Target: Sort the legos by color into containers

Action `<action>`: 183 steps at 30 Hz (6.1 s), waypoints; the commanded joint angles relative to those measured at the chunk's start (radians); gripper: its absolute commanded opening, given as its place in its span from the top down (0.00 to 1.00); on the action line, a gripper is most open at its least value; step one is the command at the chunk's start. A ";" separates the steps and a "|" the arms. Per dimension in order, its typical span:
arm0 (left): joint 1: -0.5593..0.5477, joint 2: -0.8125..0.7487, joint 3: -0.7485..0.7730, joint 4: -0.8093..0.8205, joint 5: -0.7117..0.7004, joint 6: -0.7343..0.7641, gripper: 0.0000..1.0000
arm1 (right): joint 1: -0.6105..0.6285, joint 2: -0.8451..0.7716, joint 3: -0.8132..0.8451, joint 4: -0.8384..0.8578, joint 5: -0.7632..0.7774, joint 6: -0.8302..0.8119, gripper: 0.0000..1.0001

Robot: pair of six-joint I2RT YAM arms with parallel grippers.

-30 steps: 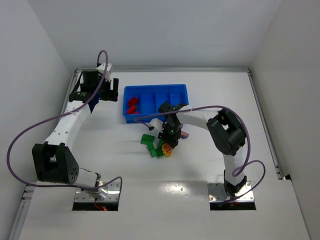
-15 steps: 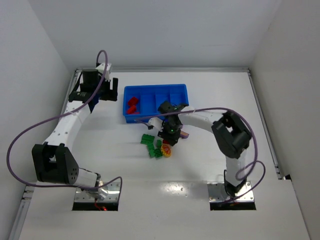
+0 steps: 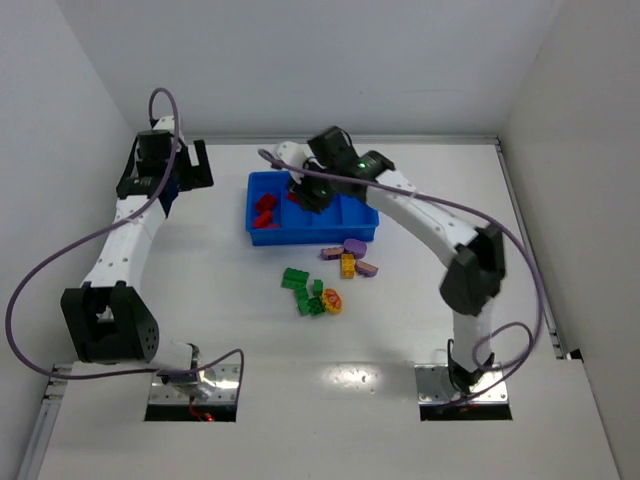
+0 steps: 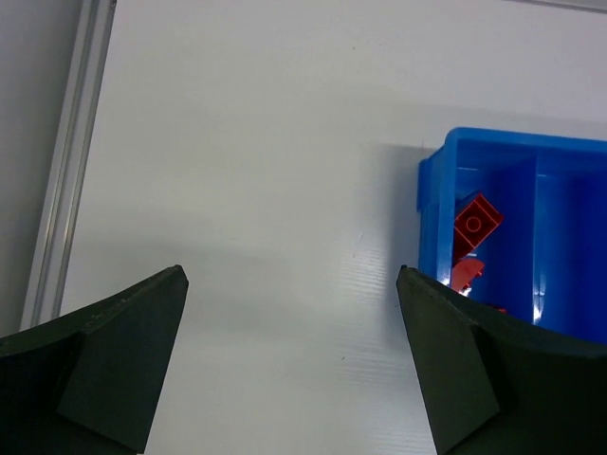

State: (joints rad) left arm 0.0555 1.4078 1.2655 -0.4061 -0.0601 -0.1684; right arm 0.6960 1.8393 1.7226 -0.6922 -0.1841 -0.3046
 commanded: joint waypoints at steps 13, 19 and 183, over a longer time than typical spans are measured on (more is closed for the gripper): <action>0.063 -0.024 0.025 -0.045 -0.009 0.032 0.00 | 0.007 0.594 0.583 0.019 -0.052 0.202 1.00; 0.063 -0.024 -0.006 -0.045 0.002 0.052 0.00 | 0.016 0.635 0.583 0.008 -0.109 0.191 0.96; -0.183 0.031 0.127 0.000 0.378 0.302 0.17 | -0.036 0.098 -0.367 -0.081 -0.060 0.110 0.65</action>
State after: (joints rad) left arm -0.1432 1.4944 1.3945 -0.4328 0.3222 0.1272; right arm 0.6746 1.9308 1.3121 -0.7761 -0.3077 -0.2348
